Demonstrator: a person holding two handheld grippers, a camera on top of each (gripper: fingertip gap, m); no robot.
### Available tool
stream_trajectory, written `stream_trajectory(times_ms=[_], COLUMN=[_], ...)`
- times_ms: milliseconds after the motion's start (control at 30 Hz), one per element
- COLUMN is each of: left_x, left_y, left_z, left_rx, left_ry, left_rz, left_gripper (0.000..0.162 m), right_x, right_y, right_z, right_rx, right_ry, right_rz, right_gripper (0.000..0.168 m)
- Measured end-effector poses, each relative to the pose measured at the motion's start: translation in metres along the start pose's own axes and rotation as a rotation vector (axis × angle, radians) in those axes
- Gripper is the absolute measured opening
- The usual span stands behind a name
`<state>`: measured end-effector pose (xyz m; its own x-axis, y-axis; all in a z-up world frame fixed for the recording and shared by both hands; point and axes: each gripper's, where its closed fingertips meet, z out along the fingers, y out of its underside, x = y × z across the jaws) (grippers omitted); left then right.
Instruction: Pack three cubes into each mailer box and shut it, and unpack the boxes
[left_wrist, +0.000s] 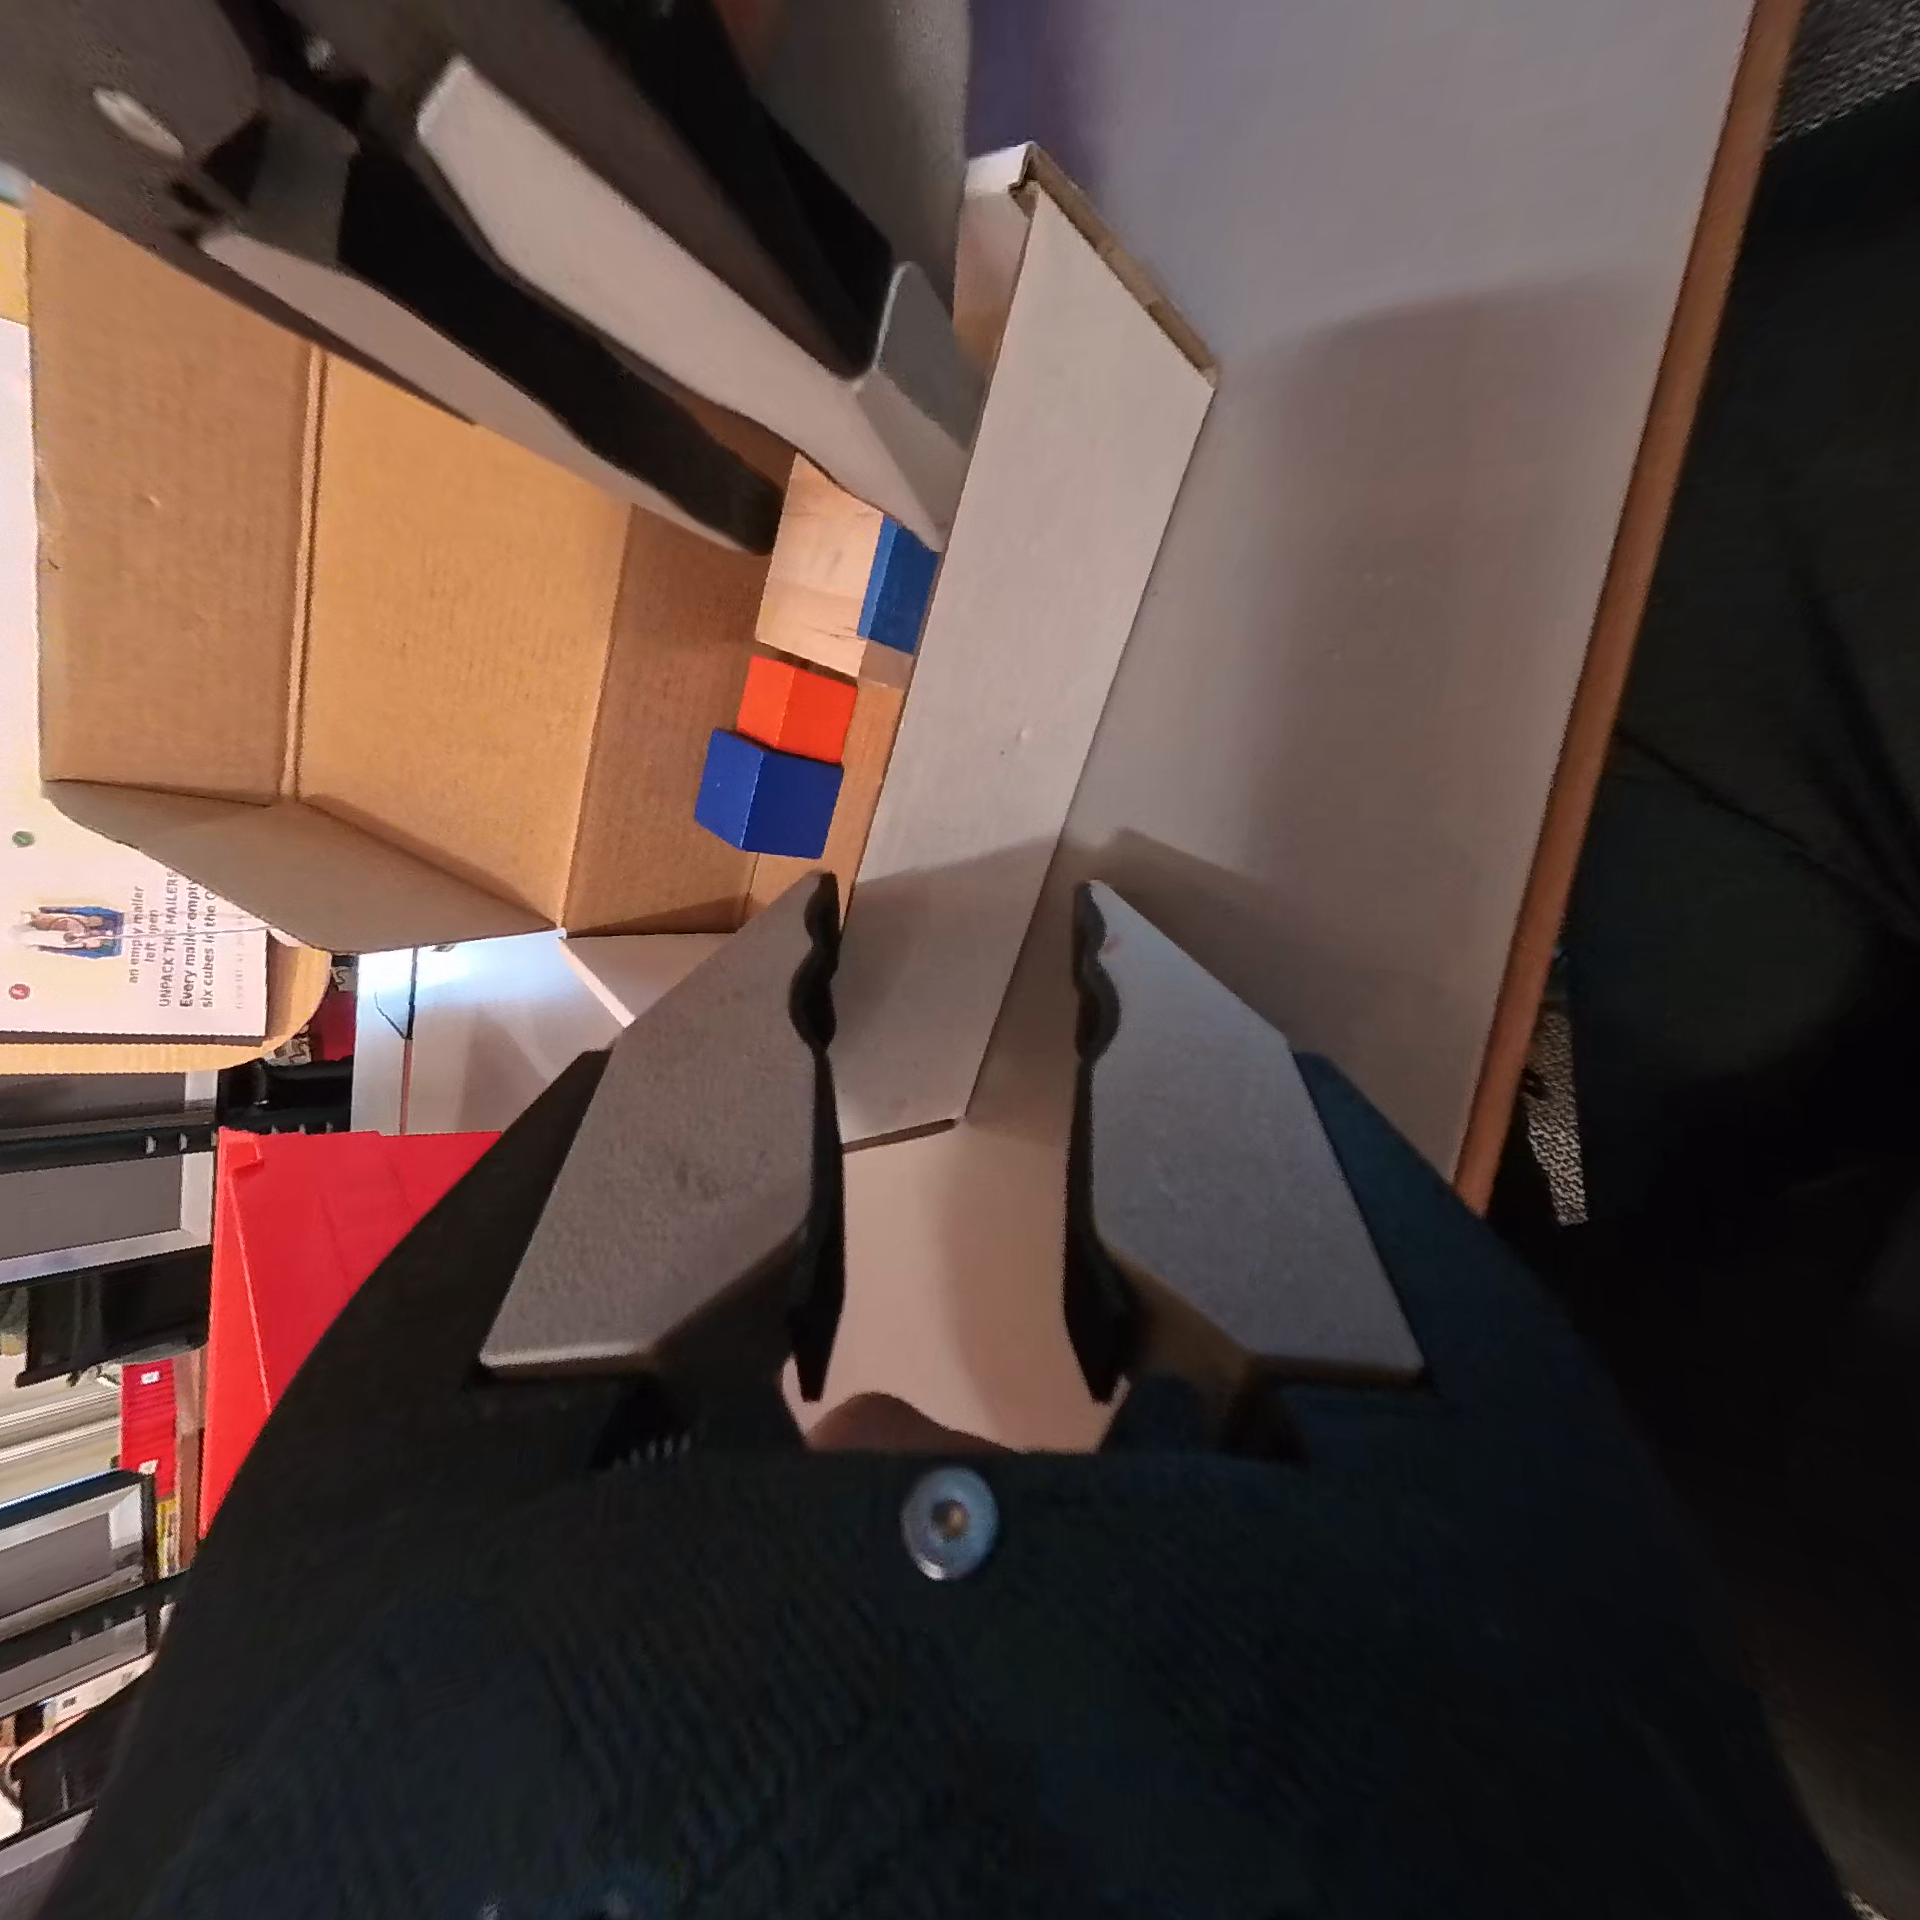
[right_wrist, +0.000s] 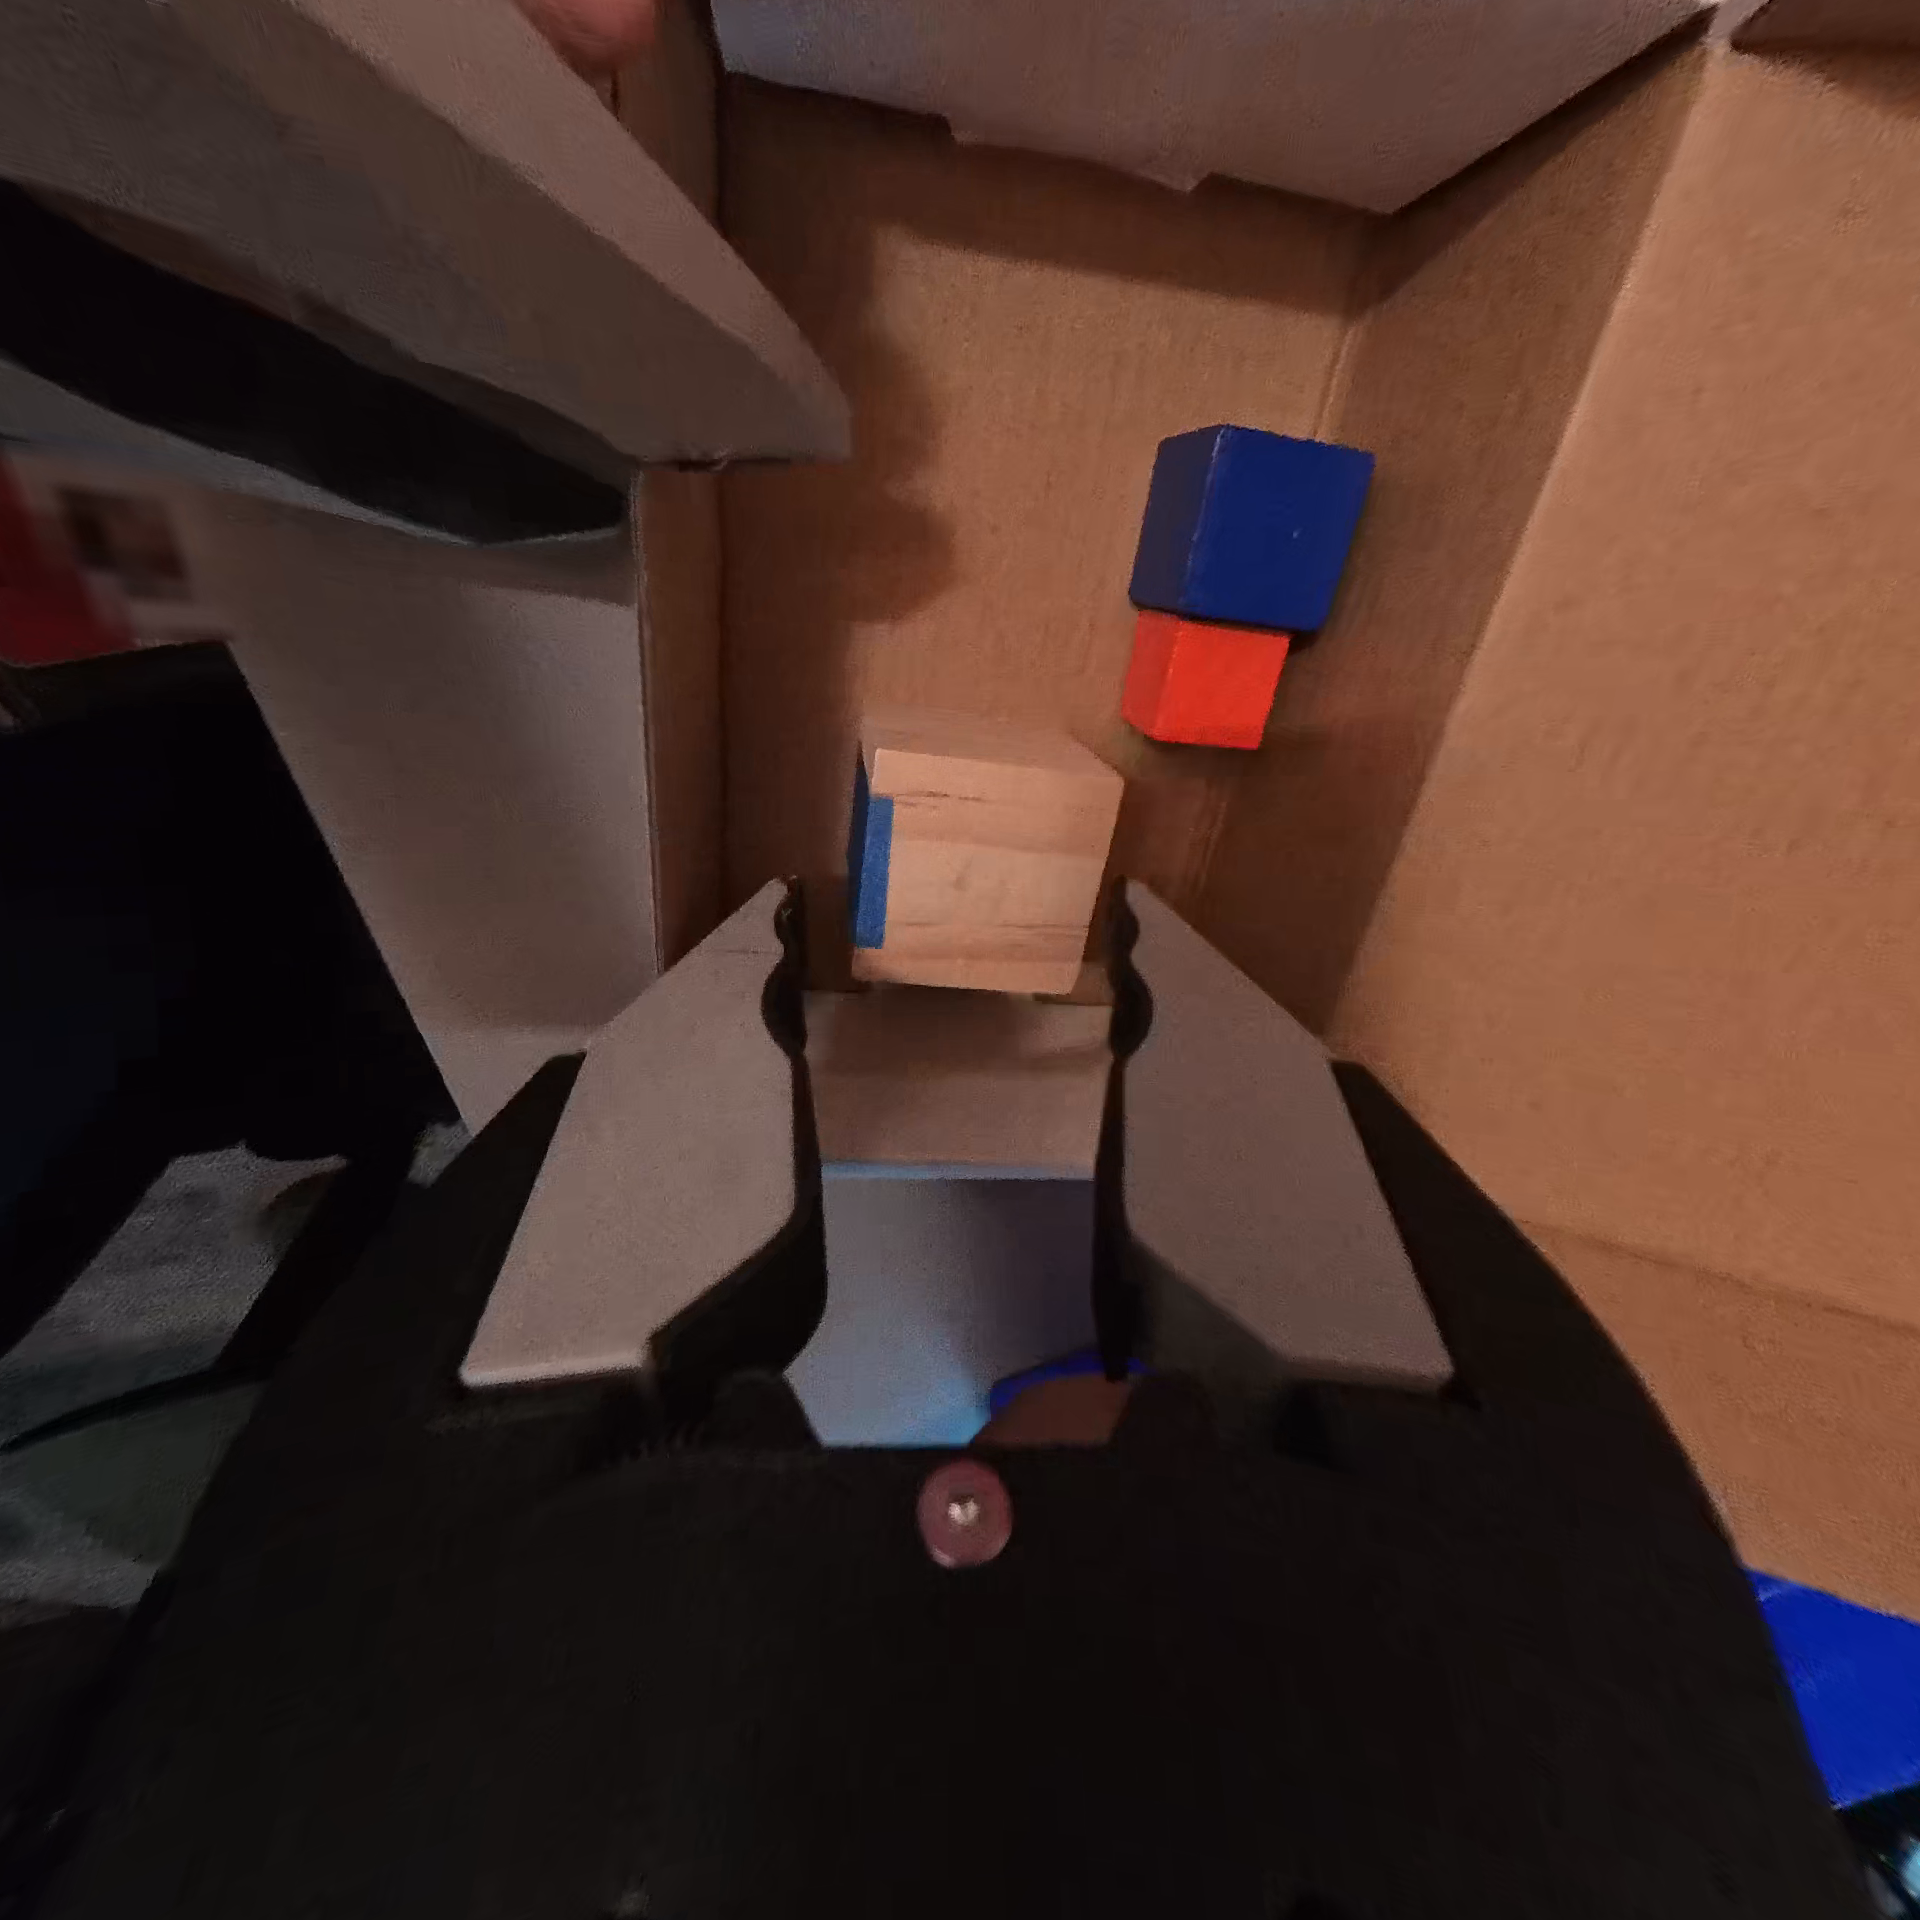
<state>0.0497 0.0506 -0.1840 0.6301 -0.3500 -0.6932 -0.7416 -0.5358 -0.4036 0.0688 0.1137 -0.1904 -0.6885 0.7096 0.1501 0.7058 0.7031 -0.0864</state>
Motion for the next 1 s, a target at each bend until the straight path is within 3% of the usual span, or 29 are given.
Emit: stream_trajectory(times_ms=[100, 233, 367, 467, 567, 667, 800, 900, 1000], left_x=[0.0, 0.0, 0.0, 0.0, 0.0, -0.001, -0.001, -0.001, 0.0], left_y=[0.0, 0.0, 0.0, -0.001, 0.0, -0.001, 0.0, 0.0, 0.0], left_z=[0.0, 0.0, 0.0, 0.0, 0.0, 0.0, 0.0, 0.0, 0.0], left_rx=[-0.001, 0.004, 0.015, 0.019, 0.016, 0.015, 0.011, 0.0, -0.009], left_ry=[-0.002, 0.001, 0.003, 0.007, 0.006, 0.005, 0.007, 0.007, 0.0], left_rz=[0.001, -0.005, -0.011, -0.018, -0.014, -0.011, -0.014, -0.021, -0.012], left_gripper=[0.043, 0.043, 0.043, 0.043, 0.042, 0.041, 0.041, 0.042, 0.043], right_x=[0.002, 0.008, 0.024, 0.056, 0.089, 0.101, 0.088, 0.083, 0.076], right_y=[-0.007, -0.009, -0.004, 0.027, 0.092, 0.16, 0.21, 0.23, 0.224], right_z=[0.006, 0.001, -0.051, -0.11, -0.146, -0.136, -0.089, -0.056, -0.033], right_rx=[-0.04, -0.042, 0.171, 0.376, 0.425, 0.304, 0.111, -0.004, 0.007], right_ry=[-0.047, -0.05, -0.024, 0.046, 0.146, 0.199, 0.154, 0.132, 0.063], right_rz=[0.062, 0.097, 0.173, 0.31, 0.47, 0.582, 0.625, 0.648, 0.638], right_gripper=[0.044, 0.044, 0.044, 0.044, 0.044, 0.043, 0.043, 0.044, 0.044])
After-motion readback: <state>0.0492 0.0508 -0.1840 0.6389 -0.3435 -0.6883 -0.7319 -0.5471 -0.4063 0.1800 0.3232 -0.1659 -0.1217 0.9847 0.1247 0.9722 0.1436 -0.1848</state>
